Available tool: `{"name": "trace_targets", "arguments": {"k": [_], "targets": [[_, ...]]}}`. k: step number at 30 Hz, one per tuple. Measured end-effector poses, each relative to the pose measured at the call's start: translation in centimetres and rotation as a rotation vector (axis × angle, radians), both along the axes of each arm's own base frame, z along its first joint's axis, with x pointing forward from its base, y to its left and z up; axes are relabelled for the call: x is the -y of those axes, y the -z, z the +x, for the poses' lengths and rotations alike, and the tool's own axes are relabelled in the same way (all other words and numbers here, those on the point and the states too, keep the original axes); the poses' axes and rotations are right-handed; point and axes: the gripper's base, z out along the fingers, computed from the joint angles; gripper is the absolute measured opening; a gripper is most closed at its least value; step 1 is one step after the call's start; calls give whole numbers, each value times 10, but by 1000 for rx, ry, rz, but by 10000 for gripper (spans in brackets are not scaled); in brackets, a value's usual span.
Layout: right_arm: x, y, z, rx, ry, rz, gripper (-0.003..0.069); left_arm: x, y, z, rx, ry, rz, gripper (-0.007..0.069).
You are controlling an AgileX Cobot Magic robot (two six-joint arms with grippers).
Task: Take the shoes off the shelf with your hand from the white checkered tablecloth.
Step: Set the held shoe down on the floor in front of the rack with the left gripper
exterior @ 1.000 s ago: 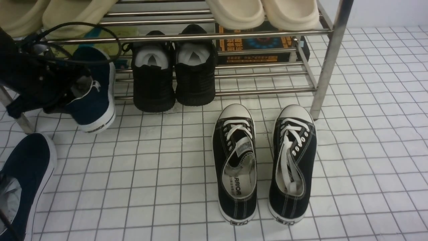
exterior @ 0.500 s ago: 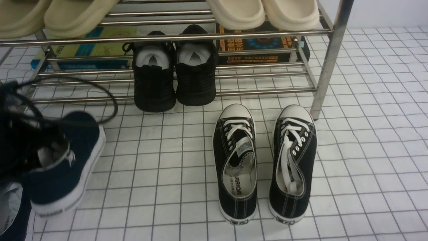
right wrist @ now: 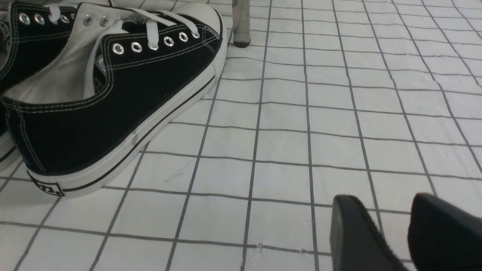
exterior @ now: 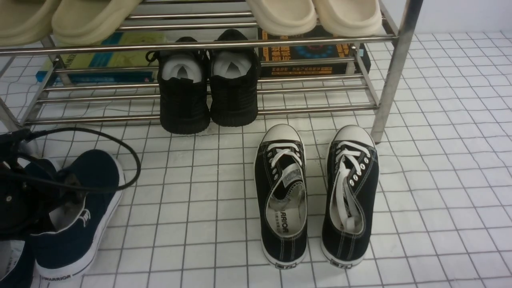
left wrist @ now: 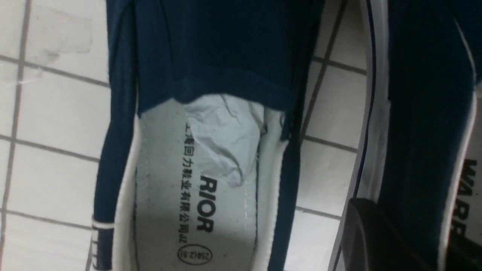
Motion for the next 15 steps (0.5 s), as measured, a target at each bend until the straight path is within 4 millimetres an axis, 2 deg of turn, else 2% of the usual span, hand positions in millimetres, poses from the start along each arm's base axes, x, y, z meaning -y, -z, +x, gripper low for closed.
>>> {"name": "trace_targets", "arguments": {"k": [4, 6, 8, 9, 11, 12, 15], "targets": [[0, 0, 0, 0, 0, 0, 239, 0, 0, 1, 16, 0, 2, 111], [0, 0, 0, 0, 0, 0, 239, 0, -3, 1, 27, 1, 7, 199], [0, 0, 0, 0, 0, 0, 239, 0, -7, -1, 39, 0, 8, 253], [0, 0, 0, 0, 0, 0, 239, 0, -13, -5, 54, 0, 10, 289], [0, 0, 0, 0, 0, 0, 239, 0, -18, -8, 67, 0, 11, 314], [0, 0, 0, 0, 0, 0, 239, 1, -27, -14, 91, 0, 15, 336], [0, 0, 0, 0, 0, 0, 239, 3, -51, -34, 141, 23, 32, 336]]}}
